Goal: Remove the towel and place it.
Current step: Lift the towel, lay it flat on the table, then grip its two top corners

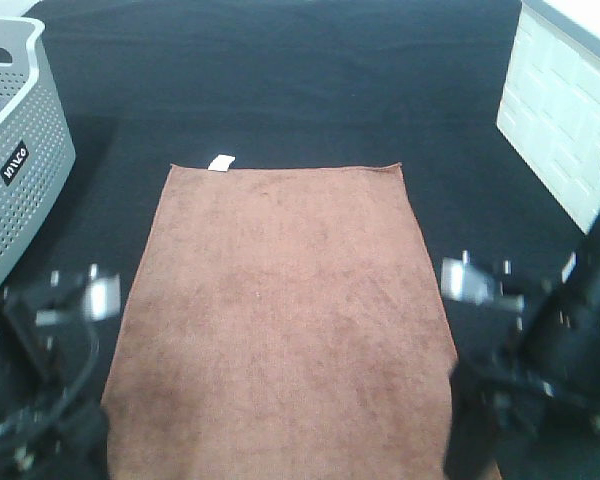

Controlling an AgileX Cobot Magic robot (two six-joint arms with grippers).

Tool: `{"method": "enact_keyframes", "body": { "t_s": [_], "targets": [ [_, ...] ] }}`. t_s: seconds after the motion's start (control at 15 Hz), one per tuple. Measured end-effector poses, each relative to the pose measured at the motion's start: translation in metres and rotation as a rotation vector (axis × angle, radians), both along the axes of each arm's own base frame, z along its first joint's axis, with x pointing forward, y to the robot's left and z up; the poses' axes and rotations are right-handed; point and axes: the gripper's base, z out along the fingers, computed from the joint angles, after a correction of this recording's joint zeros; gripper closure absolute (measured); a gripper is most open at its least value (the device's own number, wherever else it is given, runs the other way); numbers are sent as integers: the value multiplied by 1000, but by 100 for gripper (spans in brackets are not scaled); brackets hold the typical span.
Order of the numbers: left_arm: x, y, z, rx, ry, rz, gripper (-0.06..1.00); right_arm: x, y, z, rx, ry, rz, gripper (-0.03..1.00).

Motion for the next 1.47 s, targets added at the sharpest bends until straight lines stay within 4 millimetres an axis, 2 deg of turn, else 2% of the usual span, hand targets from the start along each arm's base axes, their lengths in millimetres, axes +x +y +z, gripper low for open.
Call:
{"method": "enact_keyframes", "body": {
  "t_s": [0.07, 0.13, 0.2, 0.27, 0.47, 0.6, 0.73, 0.8, 0.93, 1.0, 1.2, 1.27, 1.47],
  "targets": [
    [17, -2, 15, 20, -100, -17, 31, 11, 1, 14, -3, -83, -3, 21],
    [29, -3, 23, 53, -172, -7, 28, 28, 2, 37, -23, -206, -16, 21],
    [43, -4, 32, 83, -253, 23, 21, 39, 1, 53, -51, -282, -24, 18],
    [53, -5, 40, 99, -320, 52, 19, 47, 0, 66, -78, -342, -28, 17],
    [81, -9, 69, 99, -495, 83, 17, 62, -2, 92, -113, -473, -16, 16],
    [93, -11, 80, 108, -566, 71, 17, 71, 0, 104, -96, -541, -38, 16],
    [103, -13, 82, 132, -597, 53, 17, 79, 1, 114, -97, -596, -100, 16],
    [103, -13, 82, 132, -597, 53, 17, 79, 1, 114, -97, -596, -100, 16],
    [109, -13, 83, 142, -624, 21, 17, 86, 0, 127, -109, -588, -104, 16],
    [113, -13, 85, 143, -639, 8, 17, 92, -5, 130, -115, -576, -121, 16],
    [136, -7, 84, 150, -654, 40, 17, 119, -37, 140, -109, -583, -229, 16],
    [145, 0, 82, 161, -665, 64, 17, 122, -38, 145, -99, -598, -236, 16],
    [146, 4, 81, 172, -657, 73, 16, 122, -36, 147, -78, -595, -255, 16]
  ]
}}
